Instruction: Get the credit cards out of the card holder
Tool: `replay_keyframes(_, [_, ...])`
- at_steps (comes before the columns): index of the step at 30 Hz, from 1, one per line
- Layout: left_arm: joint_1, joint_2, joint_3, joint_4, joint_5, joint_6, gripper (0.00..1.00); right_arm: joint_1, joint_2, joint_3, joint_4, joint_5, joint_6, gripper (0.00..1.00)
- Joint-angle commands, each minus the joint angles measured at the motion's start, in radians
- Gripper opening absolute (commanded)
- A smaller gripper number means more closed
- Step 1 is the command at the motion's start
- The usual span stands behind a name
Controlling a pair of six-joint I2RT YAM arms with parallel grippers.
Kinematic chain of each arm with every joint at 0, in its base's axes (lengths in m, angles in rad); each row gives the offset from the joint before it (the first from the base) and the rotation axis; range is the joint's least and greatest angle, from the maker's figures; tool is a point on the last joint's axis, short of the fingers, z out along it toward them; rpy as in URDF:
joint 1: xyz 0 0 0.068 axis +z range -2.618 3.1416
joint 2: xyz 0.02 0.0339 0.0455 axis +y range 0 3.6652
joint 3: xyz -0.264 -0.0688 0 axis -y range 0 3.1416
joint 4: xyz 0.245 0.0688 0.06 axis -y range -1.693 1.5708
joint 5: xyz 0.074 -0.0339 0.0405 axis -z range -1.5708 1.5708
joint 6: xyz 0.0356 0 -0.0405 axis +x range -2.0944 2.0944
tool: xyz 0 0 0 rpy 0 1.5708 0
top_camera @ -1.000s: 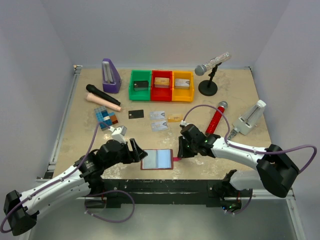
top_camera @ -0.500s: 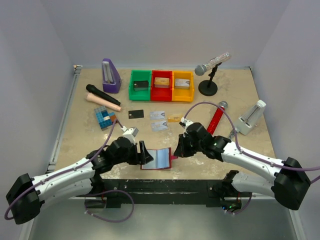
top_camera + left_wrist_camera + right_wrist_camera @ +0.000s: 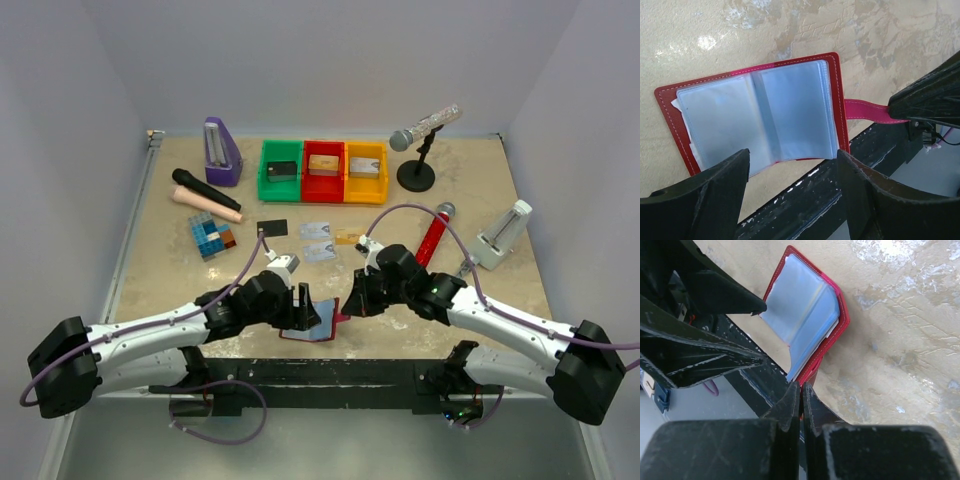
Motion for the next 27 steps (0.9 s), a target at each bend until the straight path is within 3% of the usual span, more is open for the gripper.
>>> replay_keyframes(1, [-0.014, 0.036, 0.034, 0.07, -0.012, 0.013, 0.74, 0.007, -0.005, -0.005, 0.058, -0.045, 0.006, 0.0])
replay_keyframes(17, [-0.042, 0.183, 0.089, 0.127, 0.0, 0.035, 0.7, 0.012, 0.019, 0.011, 0.064, -0.066, 0.001, 0.0])
replay_keyframes(27, [-0.043, 0.208, 0.086, 0.114, -0.021, 0.03, 0.45, 0.012, 0.013, 0.018, 0.052, -0.065, -0.011, 0.0])
